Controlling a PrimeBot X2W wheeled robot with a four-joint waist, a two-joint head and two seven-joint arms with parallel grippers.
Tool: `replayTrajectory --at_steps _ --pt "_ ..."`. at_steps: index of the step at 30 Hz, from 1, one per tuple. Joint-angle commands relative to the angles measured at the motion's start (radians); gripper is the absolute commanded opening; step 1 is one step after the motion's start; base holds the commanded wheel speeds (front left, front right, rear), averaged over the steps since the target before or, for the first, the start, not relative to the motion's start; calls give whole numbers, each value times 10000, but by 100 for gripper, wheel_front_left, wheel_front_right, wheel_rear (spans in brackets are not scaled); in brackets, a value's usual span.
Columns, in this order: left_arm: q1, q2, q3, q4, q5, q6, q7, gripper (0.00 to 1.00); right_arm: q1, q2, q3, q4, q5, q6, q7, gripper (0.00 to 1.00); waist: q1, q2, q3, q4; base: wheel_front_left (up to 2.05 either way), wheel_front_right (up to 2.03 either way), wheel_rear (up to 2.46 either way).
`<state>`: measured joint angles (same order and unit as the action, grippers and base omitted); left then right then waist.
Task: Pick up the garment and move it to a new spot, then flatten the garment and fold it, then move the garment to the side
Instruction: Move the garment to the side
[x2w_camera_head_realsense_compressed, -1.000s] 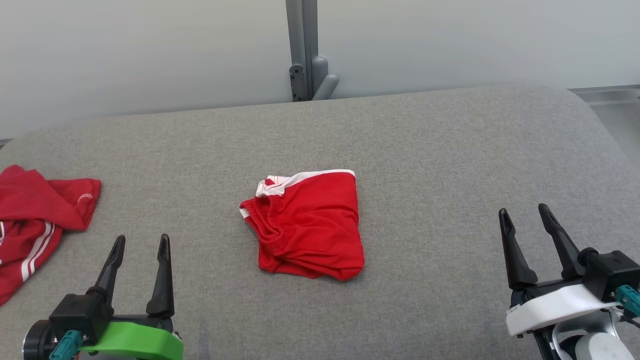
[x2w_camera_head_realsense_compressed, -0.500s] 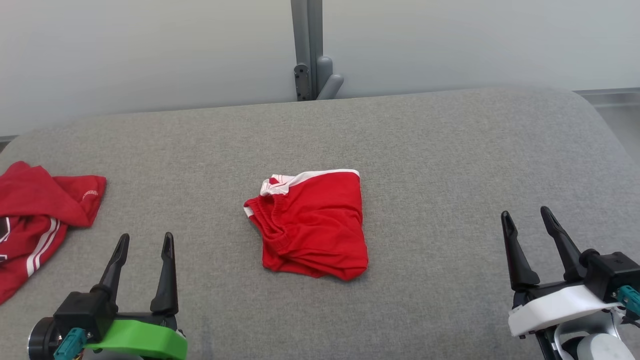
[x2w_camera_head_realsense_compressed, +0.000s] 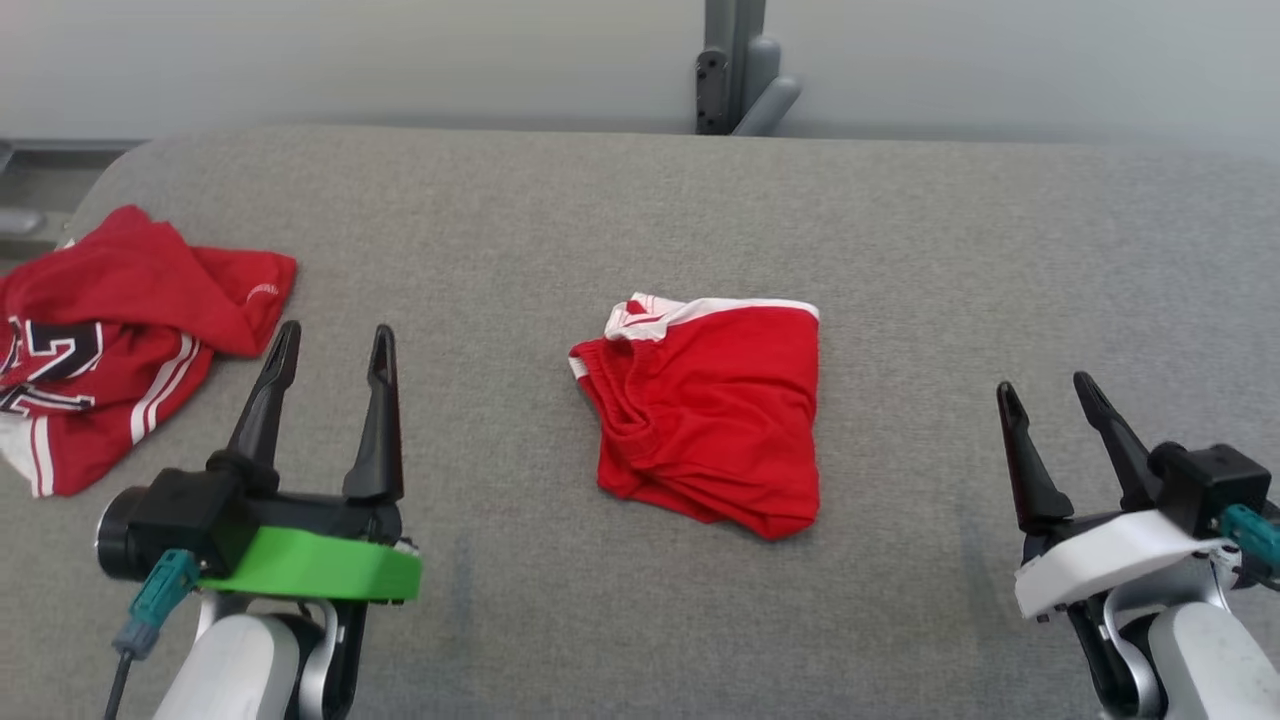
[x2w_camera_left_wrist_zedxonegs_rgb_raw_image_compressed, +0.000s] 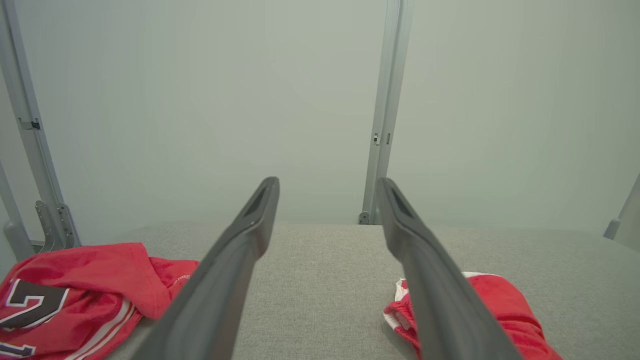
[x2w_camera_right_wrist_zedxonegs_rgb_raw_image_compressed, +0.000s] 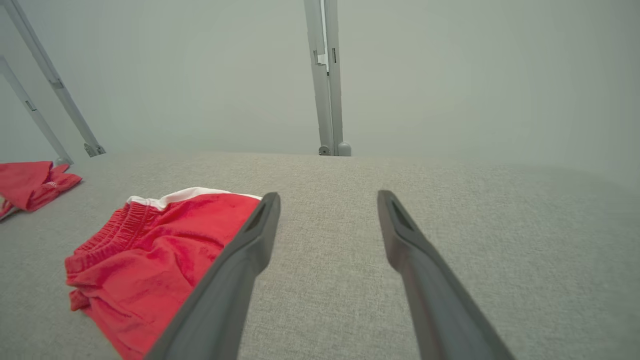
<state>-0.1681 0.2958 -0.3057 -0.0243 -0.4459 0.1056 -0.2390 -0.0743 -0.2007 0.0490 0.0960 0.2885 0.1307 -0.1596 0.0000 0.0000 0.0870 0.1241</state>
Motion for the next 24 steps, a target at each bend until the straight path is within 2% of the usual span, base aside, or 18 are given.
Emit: replayTrajectory --at_steps 1,5,9,17,22,23,24 --pt "-391 -135 -41 74 70 -102 -92 100 -375 -158 135 229 49 0 4 100 0 0 1083 1076 0 0 0" --pt "-1045 -557 -59 313 108 -304 -182 100 -1052 -379 560 909 217 0 -34 100 0 0 1685 1675 0 0 0" --pt "-1433 -838 71 554 209 -516 -237 100 -1703 -474 1116 1785 492 0 -63 100 0 0 2027 1980 0 0 0" --pt "-1623 -1313 706 379 793 -1040 -255 100 -2626 -309 2509 3720 1579 2 173 100 0 0 2283 2191 0 0 0" --pt "-1589 -1497 914 371 1062 -1250 -256 100 -2794 -339 3177 4187 2122 4 217 100 0 0 2333 2149 0 0 0" --pt "-1573 -1527 968 372 1116 -1300 -257 100 -2833 -381 3286 4270 2237 4 171 81 0 0 2338 2126 0 0 0" --pt "-1557 -1570 1015 378 1152 -1337 -257 100 -2881 -403 3402 4334 2375 4 160 36 0 0 2343 2103 0 0 0"
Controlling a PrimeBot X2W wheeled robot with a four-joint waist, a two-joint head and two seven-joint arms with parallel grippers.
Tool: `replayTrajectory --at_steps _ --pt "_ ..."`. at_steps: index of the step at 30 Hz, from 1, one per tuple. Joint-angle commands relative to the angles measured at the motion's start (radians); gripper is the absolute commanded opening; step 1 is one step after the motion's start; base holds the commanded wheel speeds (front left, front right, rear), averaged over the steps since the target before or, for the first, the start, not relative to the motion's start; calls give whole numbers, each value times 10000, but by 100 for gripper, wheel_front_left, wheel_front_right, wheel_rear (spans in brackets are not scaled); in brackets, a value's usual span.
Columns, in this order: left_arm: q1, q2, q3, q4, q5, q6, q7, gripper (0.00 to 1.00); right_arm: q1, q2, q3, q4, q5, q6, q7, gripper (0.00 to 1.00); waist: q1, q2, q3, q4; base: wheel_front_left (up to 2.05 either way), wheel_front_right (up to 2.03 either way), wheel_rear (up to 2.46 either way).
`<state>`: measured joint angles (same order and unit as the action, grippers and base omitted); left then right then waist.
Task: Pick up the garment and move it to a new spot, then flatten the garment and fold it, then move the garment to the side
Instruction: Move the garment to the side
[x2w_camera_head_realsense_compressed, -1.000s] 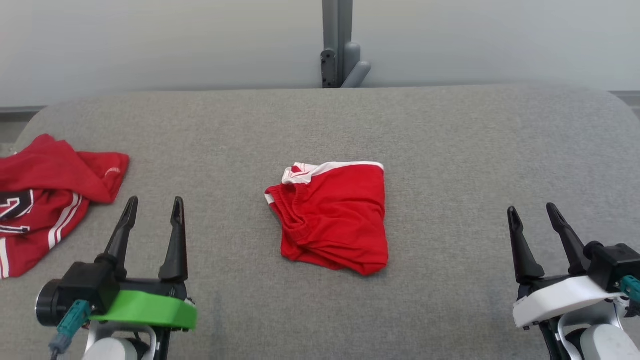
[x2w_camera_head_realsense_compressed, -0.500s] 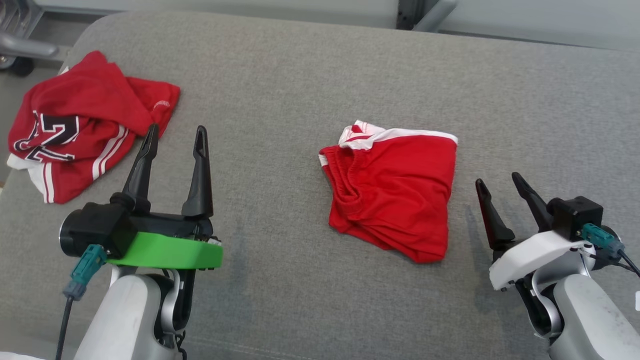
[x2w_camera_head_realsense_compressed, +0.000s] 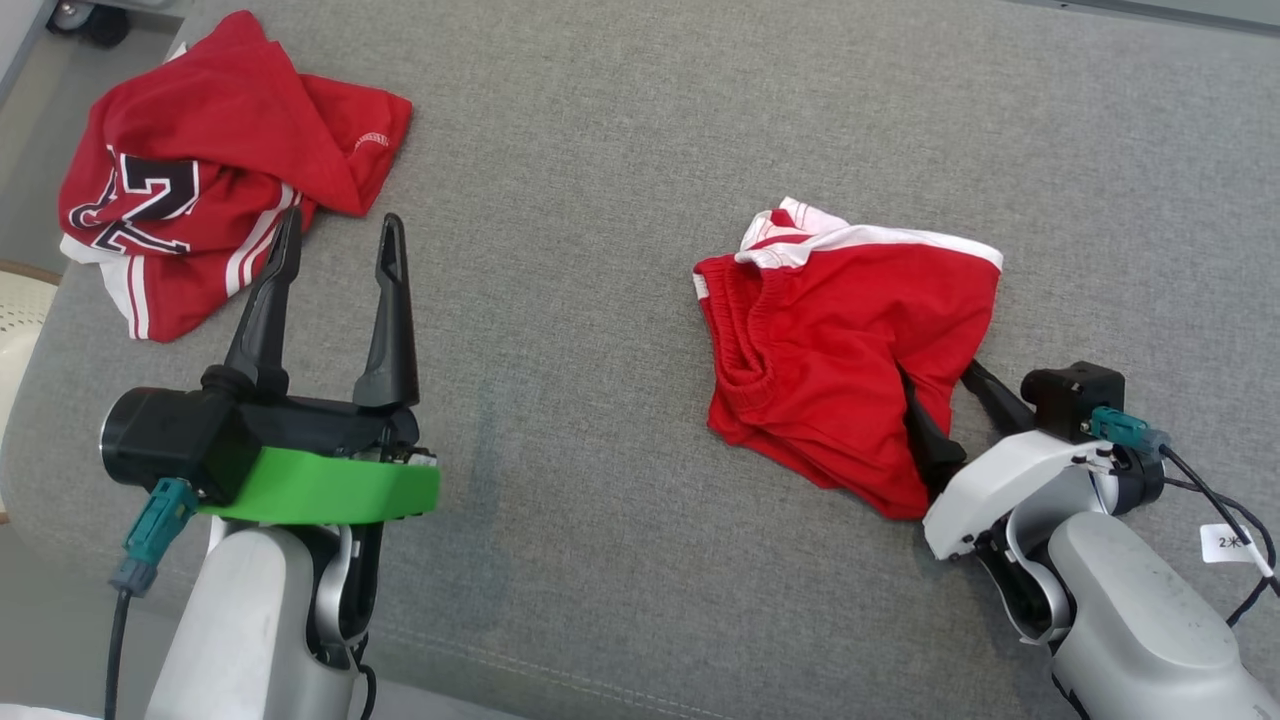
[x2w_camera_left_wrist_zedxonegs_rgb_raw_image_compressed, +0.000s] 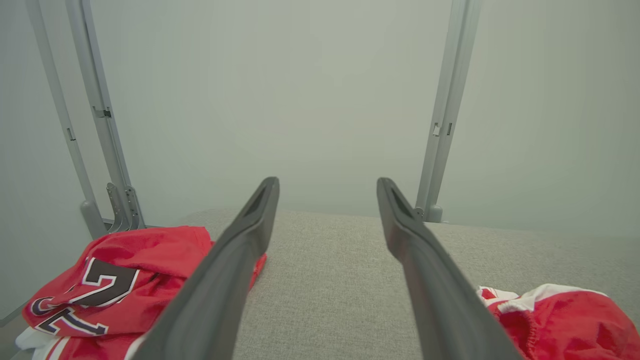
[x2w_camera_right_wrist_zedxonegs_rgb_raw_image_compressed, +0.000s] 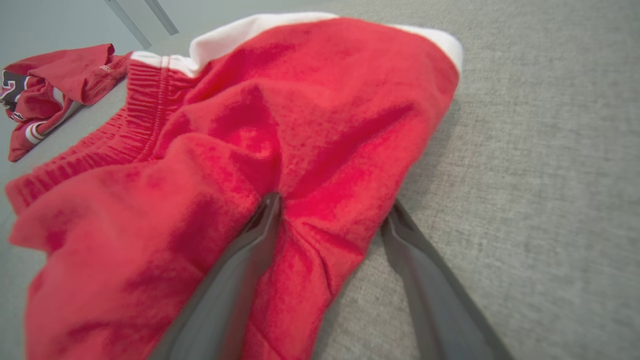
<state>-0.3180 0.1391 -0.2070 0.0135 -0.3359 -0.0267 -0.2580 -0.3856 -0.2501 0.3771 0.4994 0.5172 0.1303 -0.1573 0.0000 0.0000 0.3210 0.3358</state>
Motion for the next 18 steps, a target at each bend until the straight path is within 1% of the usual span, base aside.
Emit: replayTrajectory --at_steps 1,2,4,5,10,13,18 --pt "-42 -56 63 8 80 -69 -67 100 207 51 243 347 178 7 121 2 0 0 6 -40 0 0 0" --pt "-24 -96 106 21 130 -94 -67 100 171 19 351 377 271 7 111 0 0 0 7 -71 0 0 0" --pt "1 -149 181 51 222 -185 -68 100 104 -85 566 397 474 6 89 0 0 0 8 -154 0 0 0" --pt "14 -181 230 72 309 -272 -68 100 34 -231 737 328 644 3 13 0 0 0 9 -276 0 0 0" --pt "29 -192 364 45 539 -385 -67 100 3 -659 1118 -47 872 -5 -185 0 0 0 25 -818 0 0 0" --pt "43 -75 518 -35 641 -429 -68 100 37 -945 1336 -313 881 -8 -228 0 0 0 83 -1371 0 0 0" --pt "51 111 654 -262 762 -423 -69 100 185 -1383 1661 -776 802 -6 -268 0 0 0 246 -2587 0 0 0"
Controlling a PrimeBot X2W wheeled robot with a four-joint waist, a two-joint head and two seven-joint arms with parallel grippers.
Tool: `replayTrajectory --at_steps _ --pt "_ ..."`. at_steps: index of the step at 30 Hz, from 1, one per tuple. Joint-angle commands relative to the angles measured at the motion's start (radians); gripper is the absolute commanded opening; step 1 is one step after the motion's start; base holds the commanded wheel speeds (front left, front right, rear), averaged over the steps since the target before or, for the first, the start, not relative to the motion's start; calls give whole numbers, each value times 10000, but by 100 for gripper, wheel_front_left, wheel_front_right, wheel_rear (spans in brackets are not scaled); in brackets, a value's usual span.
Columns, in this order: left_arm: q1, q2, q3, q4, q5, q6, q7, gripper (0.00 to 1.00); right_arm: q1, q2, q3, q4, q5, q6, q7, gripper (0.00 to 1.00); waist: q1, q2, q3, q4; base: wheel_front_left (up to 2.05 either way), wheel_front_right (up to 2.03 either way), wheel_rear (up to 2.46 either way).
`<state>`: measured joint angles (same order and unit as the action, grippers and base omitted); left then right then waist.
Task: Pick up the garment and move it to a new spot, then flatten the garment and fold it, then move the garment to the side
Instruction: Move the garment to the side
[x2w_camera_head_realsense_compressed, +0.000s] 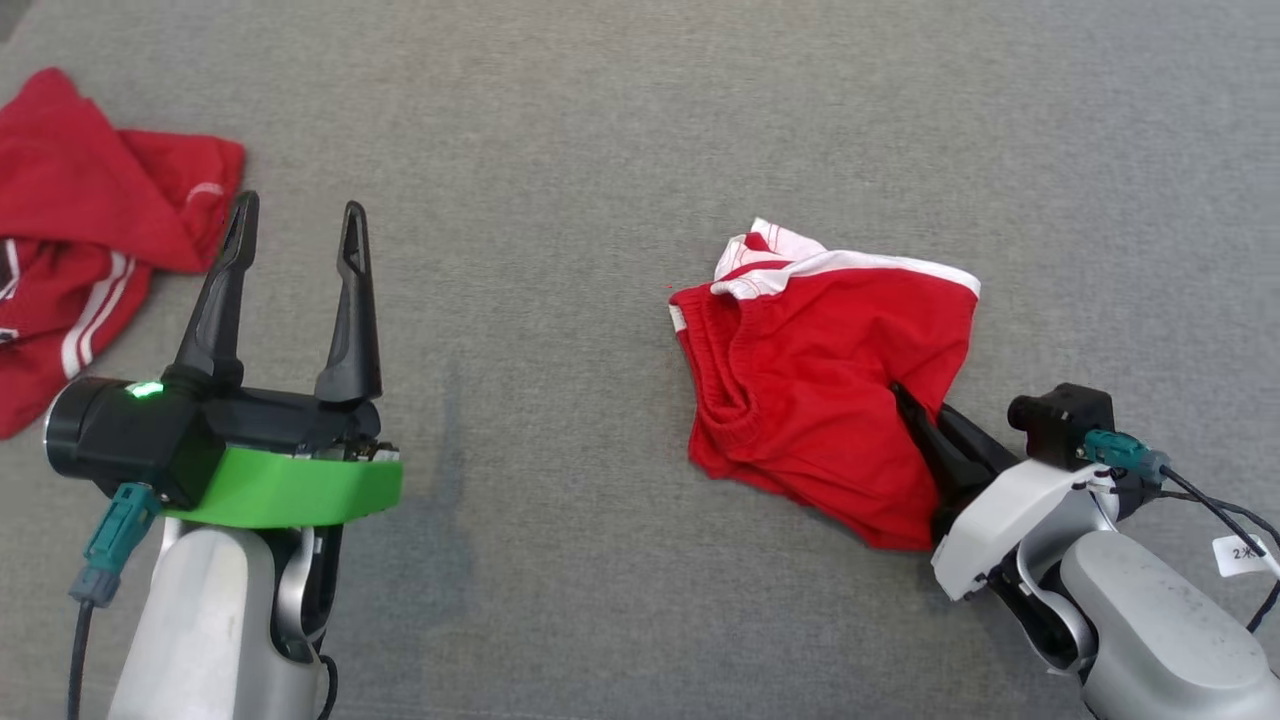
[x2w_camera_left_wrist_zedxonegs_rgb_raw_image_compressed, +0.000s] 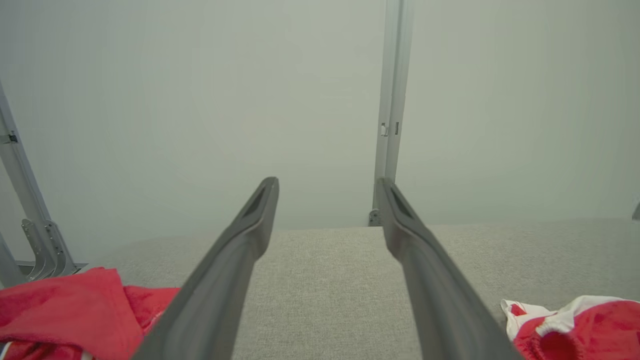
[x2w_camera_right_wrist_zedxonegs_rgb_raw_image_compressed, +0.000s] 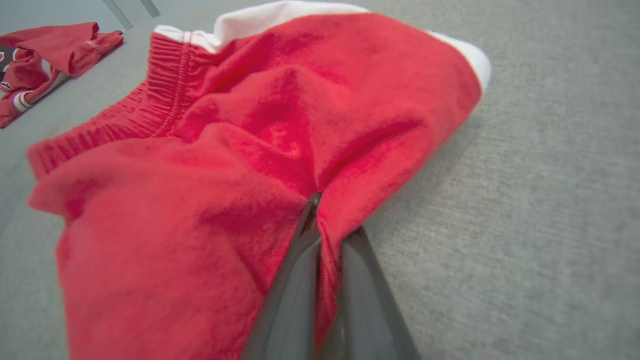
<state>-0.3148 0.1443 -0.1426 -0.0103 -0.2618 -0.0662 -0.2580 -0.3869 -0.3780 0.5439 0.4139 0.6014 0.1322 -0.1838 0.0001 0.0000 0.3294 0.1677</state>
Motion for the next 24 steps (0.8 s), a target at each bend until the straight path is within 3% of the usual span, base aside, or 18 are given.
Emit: replayTrajectory --at_steps 1,7,11,17,19,24 --pt "21 142 46 -65 57 -14 -67 100 216 -157 86 -18 -57 -26 2 0 -1 0 212 -1201 0 0 0" --pt "-313 546 0 -589 257 -16 333 100 -61 -786 568 -572 -288 -24 25 0 -1 0 691 -2952 0 0 0" --pt "-471 672 -82 -842 323 -22 590 100 -445 -1353 884 -713 -397 -24 68 0 -1 0 917 -3572 0 0 0" --pt "-782 841 -260 -1225 452 -55 914 100 -1482 -2819 1093 -462 -1016 -24 9 0 -1 0 1482 -4007 0 0 0" --pt "-843 864 -290 -1293 485 -59 950 100 -1659 -3026 1078 -435 -993 -24 -59 0 -1 0 1606 -4029 0 0 0" --pt "-1108 936 -409 -1546 544 -100 1065 100 -2444 -4553 1083 -32 -1229 -24 -302 0 -1 0 2116 -3972 0 0 0"
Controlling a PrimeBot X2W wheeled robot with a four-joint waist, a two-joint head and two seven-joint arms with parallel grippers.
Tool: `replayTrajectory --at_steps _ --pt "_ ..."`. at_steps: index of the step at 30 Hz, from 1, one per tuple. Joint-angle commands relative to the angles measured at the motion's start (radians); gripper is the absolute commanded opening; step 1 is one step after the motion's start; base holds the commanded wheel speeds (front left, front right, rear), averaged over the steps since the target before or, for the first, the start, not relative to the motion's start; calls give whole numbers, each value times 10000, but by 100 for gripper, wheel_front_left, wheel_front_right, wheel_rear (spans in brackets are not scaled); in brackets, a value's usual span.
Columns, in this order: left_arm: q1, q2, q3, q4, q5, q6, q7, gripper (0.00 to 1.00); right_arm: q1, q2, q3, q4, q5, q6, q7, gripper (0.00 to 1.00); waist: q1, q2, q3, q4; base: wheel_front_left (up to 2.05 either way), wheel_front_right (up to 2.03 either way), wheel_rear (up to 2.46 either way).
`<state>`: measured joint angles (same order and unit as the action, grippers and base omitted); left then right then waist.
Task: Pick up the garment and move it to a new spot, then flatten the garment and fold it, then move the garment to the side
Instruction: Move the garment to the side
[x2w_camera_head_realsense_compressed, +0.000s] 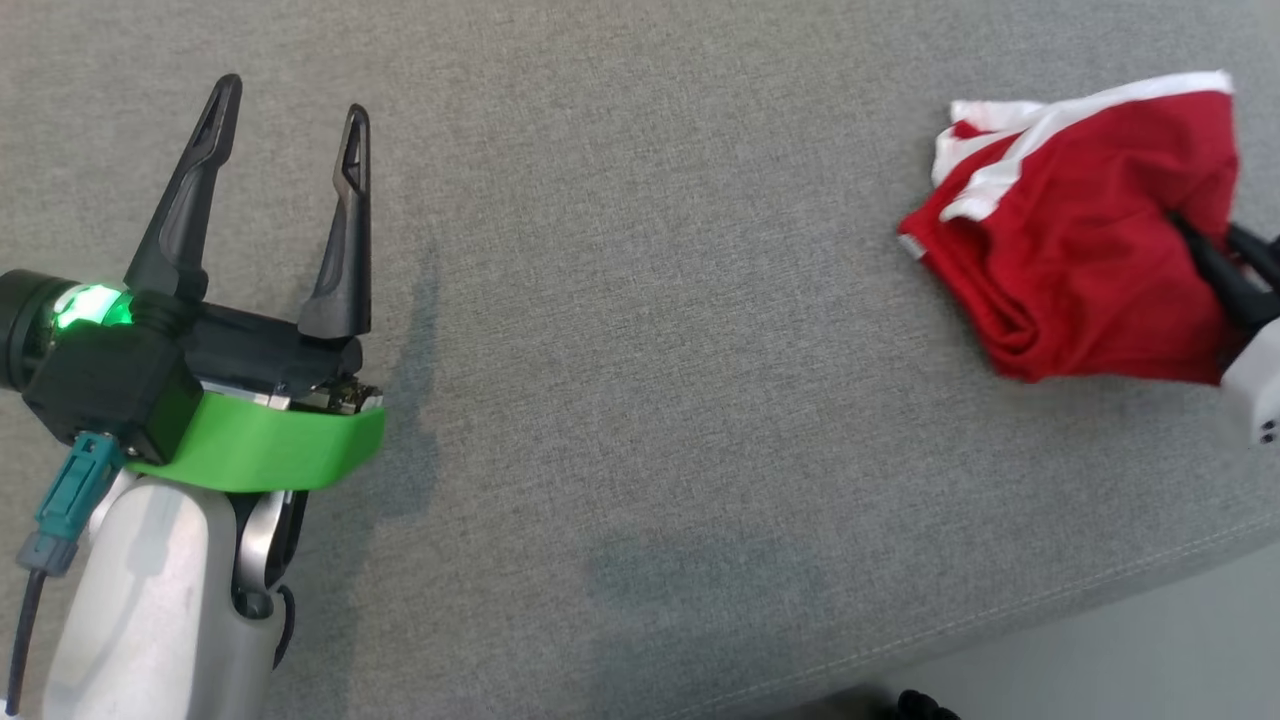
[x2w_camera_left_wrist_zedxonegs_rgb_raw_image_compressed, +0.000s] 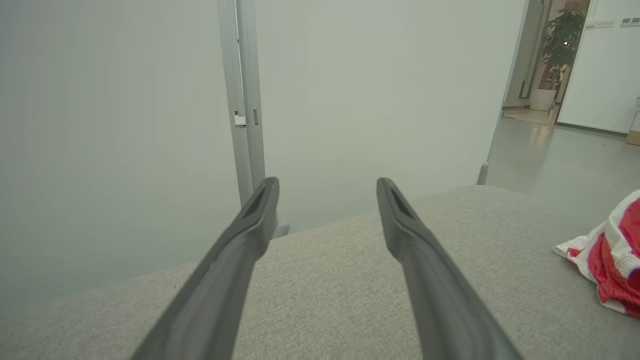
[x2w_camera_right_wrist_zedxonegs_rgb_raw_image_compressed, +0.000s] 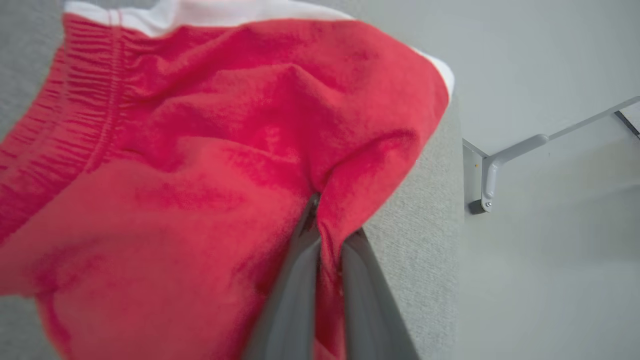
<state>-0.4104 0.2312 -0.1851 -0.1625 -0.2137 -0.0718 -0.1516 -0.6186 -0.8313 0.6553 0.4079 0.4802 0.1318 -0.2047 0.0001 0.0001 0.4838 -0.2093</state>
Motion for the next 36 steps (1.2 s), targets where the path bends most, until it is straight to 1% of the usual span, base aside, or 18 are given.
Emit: replayTrajectory --at_steps 1,3,5,7,13,14,15,16,17,22,24,27,29,32,36 --pt "-196 86 -4 -70 67 -56 9 100 -264 -244 -134 122 70 -20 -95 0 -1 -1 660 -169 0 0 0" --pt "-247 138 -3 -126 82 -33 36 100 -527 -612 -343 244 23 -20 -91 0 -1 -1 808 -111 0 0 0" --pt "-309 163 -15 -180 96 -19 38 100 -770 -832 -627 433 39 -20 -178 0 -1 -1 949 -44 0 0 0" --pt "-368 176 -35 -228 109 -8 33 100 -989 -793 -889 672 85 -19 -196 0 -1 -1 1085 21 0 0 0" --pt "-569 187 -158 -248 143 -12 50 100 -1378 -410 -1160 1614 480 -20 -39 0 -1 -1 1390 235 0 0 0" --pt "-602 200 -170 -243 136 -8 61 100 -1408 -307 -1209 1771 548 -19 -48 11 -1 -1 1415 245 0 0 0" --pt "-633 202 -189 -236 133 -9 60 100 -1433 -233 -1266 1958 618 -20 -79 38 -1 -1 1435 253 0 0 0" --pt "-644 210 -201 -228 140 -6 43 100 -1443 -149 -1353 2175 759 -20 -80 74 -1 -1 1444 257 0 0 0" --pt "-647 225 -207 -217 148 3 54 100 -1439 -87 -1416 2369 832 -20 -82 100 -1 -1 1448 252 0 0 0" --pt "-631 280 -221 -132 151 52 71 100 -1275 278 -1685 3000 1162 -19 -317 100 -1 -1 1361 135 0 0 0" --pt "-517 288 -242 -41 127 87 56 100 -1152 390 -2032 3183 1339 -20 -483 100 -1 -1 1152 35 0 0 0" --pt "-334 305 -225 86 53 131 28 100 -926 549 -2618 3069 1484 -19 -606 100 -1 -1 829 -69 0 0 0" --pt "-213 292 -179 181 -3 196 -6 100 -766 680 -3235 2678 1500 -19 -615 100 -1 -1 557 -132 0 0 0" --pt "37 234 -121 332 -110 303 -68 100 -152 1048 -4444 1841 1306 -19 -622 100 -1 -1 97 -167 0 0 0" --pt "475 144 8 538 -254 480 -180 100 906 1914 -5896 488 742 -19 -624 100 -1 -1 -531 -118 0 0 0"
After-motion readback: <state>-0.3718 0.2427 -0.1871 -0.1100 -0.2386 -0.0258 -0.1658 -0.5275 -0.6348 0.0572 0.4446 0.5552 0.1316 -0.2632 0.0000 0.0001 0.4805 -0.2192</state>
